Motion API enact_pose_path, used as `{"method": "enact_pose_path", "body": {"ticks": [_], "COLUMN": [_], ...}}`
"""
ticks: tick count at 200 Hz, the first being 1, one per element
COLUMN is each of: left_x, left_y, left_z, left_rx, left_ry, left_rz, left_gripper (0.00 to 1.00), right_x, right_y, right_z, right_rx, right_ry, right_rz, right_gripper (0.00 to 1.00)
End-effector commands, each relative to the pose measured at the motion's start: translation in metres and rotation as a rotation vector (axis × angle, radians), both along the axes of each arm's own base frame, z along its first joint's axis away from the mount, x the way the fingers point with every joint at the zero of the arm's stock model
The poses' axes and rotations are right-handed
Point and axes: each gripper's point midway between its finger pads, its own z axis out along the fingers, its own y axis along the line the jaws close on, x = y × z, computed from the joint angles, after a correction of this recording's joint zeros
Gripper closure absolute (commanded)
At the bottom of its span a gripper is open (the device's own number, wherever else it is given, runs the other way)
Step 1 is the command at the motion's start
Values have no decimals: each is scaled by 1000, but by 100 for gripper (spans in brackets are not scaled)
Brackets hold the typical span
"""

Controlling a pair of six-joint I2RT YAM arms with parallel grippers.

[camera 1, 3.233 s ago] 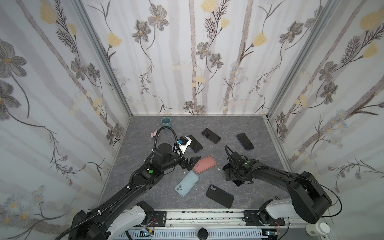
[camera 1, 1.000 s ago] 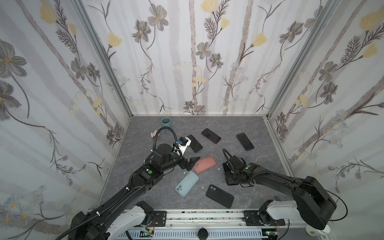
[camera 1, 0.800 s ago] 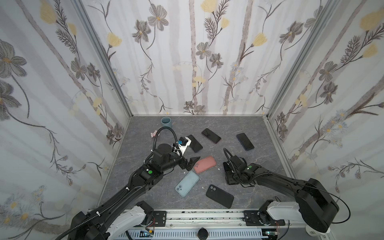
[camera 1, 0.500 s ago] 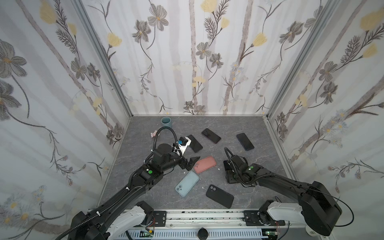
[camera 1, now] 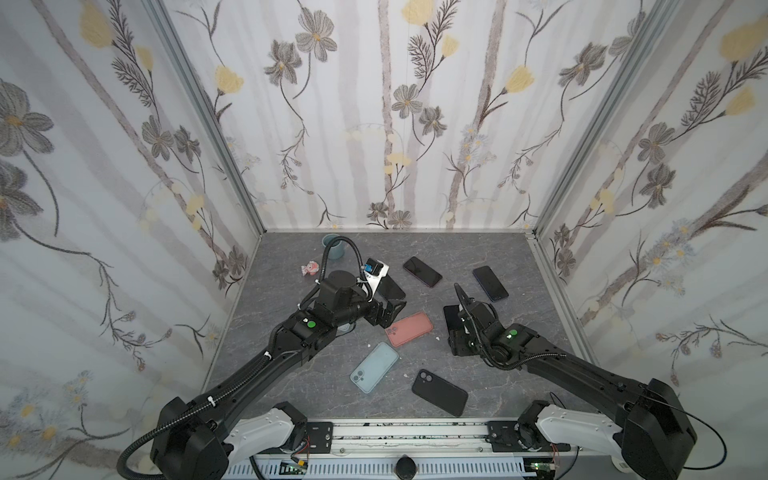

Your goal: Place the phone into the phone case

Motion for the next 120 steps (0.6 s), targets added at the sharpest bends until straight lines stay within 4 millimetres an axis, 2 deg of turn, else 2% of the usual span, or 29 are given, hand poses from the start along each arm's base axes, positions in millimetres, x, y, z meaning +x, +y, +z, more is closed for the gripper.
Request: {"method": "enact_pose_path", "body": {"ticks": [1,46,48,54,58,77,80,93,120], "left_x": [2,4,4,3,6,6,7,6,6], "left_y": [-9,-27,-27,-28,-32,-37,-38,-40,-42], "left_z": [9,27,29,34,27,32,33,35,33], "left_rx": [-45,-118,-122,-134,-128,-146,-149,-150,-132], "left_ry": [81,160,160,165,189,226,231,255,325], "left_rz": [-5,-46,-49,-52,-53,-64,-66,-72,-67], "left_gripper": [4,8,8,9,9,11,11,13,16], "right_x": [14,12,16,16,15,15,10,6,5], "right_y": [11,36,40,44,47,54,62,71,83], "right_z": [26,54,66,72,74,84,86,93,108], "right_rx": [29,84,101,107,106,92,92,82,69], "right_ry": [-105,-215,-239,-257,-265,-308,-320,-357,-426], "right_rz": [46,169,173,187,198,239,270,316,370], "right_gripper": [53,54,54,54,54,55,55,55,55]}}
